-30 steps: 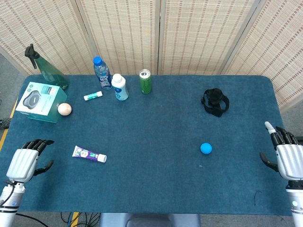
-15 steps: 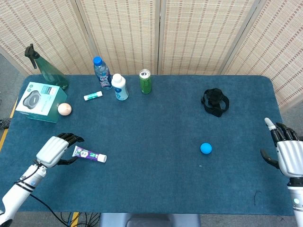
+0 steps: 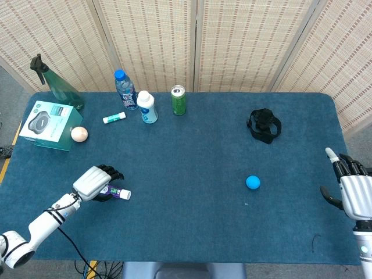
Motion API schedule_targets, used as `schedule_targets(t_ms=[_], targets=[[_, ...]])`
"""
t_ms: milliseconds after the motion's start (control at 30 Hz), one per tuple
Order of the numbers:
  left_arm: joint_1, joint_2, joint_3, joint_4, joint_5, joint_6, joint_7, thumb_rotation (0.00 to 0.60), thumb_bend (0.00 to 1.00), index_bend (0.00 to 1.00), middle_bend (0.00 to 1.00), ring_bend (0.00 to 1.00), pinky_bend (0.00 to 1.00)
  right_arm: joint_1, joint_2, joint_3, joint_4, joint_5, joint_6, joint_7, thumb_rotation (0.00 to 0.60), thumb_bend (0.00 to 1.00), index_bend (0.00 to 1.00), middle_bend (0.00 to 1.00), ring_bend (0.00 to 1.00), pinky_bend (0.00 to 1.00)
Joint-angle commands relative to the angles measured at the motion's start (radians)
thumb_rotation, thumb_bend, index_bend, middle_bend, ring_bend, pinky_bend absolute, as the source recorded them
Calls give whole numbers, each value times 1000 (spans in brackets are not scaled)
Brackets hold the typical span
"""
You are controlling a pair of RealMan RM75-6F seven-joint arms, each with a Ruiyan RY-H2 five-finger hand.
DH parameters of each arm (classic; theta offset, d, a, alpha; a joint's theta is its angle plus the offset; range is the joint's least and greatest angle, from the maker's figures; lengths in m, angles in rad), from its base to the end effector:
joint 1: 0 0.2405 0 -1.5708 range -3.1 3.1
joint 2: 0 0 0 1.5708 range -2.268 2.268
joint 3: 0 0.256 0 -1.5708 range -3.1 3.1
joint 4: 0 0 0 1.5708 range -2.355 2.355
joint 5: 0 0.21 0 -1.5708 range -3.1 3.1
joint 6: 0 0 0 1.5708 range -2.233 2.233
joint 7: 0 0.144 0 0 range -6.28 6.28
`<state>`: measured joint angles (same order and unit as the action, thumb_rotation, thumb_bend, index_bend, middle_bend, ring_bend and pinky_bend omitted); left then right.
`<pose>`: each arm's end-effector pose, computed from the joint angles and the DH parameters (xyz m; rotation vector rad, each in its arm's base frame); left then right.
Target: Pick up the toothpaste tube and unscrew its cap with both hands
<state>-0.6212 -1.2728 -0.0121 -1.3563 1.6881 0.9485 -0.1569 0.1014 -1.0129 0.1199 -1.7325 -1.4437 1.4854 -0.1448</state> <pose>-0.2365 0.3165 0.0541 -2.1275 -0.8076 -0.8351 -0.2913 -0.1984 0.1938 1.3574 -0.7686 0.8464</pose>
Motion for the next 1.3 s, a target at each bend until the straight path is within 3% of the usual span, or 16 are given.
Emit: schedule_targets(t_ms=[33,667,1300], targets=[[-6,-13,6,1,-19,-13,19,600,228,301,344,249,269,-3,-2,-2,2,1,1,3,600,193,57,251,143,215],[28,-68,19,12,-183,-44,98,600,228,344,382,248,268,-14,-11,-10,30,3,5,38,600,193,57,251,143,215],[19,-134,8,53,-226,-49,106,600,228,365,416,254,268,-27,-8,-15,33,7,12,49,600,193,57,251,143,215]])
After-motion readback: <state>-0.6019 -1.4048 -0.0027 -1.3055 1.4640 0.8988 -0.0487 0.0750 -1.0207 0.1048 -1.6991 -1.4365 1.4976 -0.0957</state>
